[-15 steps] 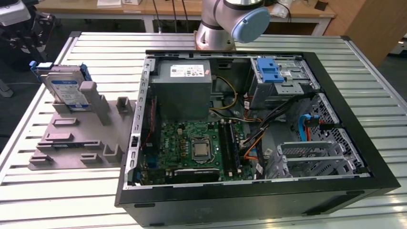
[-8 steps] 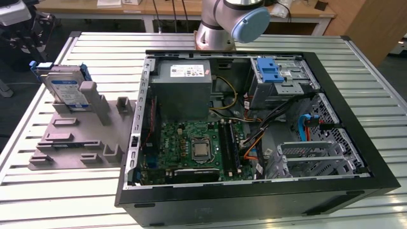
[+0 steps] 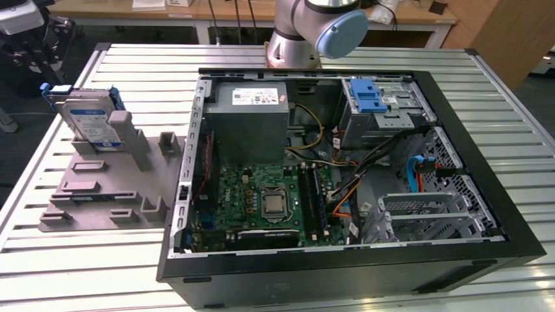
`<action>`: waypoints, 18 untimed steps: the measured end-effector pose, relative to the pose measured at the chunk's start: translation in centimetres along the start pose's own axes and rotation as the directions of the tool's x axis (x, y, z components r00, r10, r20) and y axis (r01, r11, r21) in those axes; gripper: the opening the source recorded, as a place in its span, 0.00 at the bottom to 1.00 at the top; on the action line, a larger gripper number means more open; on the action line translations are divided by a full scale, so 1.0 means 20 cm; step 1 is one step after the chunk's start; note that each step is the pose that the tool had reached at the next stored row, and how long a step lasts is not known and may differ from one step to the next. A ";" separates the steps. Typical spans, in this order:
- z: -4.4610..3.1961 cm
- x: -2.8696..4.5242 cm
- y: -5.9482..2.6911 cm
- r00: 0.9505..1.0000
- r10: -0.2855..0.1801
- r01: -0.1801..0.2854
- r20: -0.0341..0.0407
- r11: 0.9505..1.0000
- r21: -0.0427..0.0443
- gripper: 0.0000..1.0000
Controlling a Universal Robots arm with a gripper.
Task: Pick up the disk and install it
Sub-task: 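Pick up the disk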
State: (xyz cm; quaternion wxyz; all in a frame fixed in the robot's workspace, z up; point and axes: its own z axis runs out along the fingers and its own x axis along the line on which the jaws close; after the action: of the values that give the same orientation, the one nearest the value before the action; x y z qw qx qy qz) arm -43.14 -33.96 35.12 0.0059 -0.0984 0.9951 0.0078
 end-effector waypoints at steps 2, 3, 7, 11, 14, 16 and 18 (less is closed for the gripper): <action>0.000 0.000 0.000 1.000 -0.005 0.005 0.000 1.000 0.000 0.11; 0.000 0.000 0.000 1.000 -0.007 0.007 0.000 1.000 0.000 0.11; 0.000 0.000 0.000 1.000 -0.026 0.026 0.000 1.000 0.000 0.11; 0.000 0.000 0.000 0.998 -0.058 0.058 -0.001 0.998 -0.001 0.11; 0.000 0.000 0.000 0.997 -0.080 0.080 -0.001 0.997 -0.001 0.11; 0.000 0.000 0.000 0.996 -0.093 0.093 -0.001 0.996 -0.001 0.11; 0.000 0.000 0.000 0.994 -0.107 0.107 -0.001 0.994 -0.001 0.11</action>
State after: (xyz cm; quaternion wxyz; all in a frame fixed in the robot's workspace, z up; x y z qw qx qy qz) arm -43.14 -33.96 35.12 0.0054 -0.1514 0.9884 0.0081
